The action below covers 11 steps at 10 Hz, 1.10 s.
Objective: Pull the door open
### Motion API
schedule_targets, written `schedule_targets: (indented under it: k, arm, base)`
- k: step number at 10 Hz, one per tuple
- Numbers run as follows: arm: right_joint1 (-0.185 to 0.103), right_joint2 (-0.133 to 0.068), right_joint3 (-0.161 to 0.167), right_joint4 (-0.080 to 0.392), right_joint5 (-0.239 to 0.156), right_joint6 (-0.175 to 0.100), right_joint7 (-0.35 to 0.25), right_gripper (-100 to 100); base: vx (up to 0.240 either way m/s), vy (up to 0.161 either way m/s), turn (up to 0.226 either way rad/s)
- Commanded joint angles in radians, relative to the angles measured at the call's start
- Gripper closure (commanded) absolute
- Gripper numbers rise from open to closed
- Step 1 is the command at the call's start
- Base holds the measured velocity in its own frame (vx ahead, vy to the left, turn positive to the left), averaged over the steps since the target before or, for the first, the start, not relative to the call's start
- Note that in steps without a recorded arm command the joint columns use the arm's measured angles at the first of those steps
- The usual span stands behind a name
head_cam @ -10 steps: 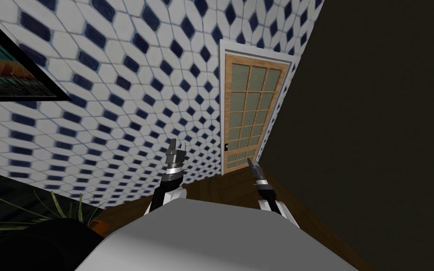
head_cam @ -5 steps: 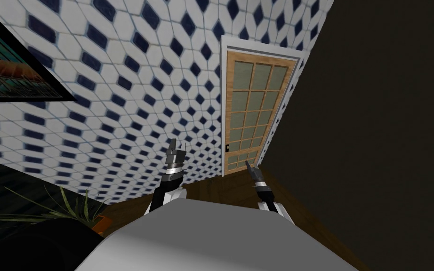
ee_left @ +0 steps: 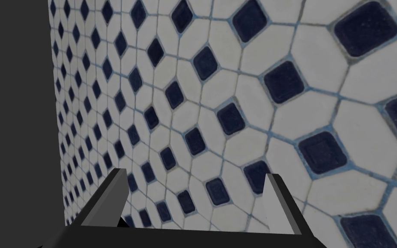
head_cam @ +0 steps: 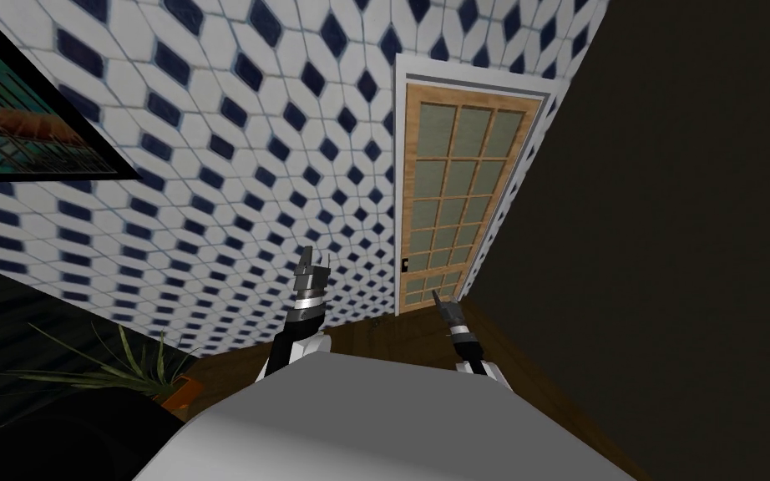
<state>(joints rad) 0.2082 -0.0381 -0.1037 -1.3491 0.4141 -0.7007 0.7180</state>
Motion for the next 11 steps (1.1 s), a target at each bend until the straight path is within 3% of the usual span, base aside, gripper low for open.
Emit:
schedule_targets:
  k: [1,2,11]
  arm:
    - [-0.017,0.002,-0.009,0.049,0.012,-0.017,0.043,-100]
    - [-0.017,0.002,-0.009,0.049,0.012,-0.017,0.043,-100]
    - [-0.074,0.029,-0.041,0.245,0.079,-0.077,0.238,-100]
  base:
    - [0.065,-0.028,0.060]
    - [0.040,-0.015,0.017]
    - [0.058,-0.016,0.049]
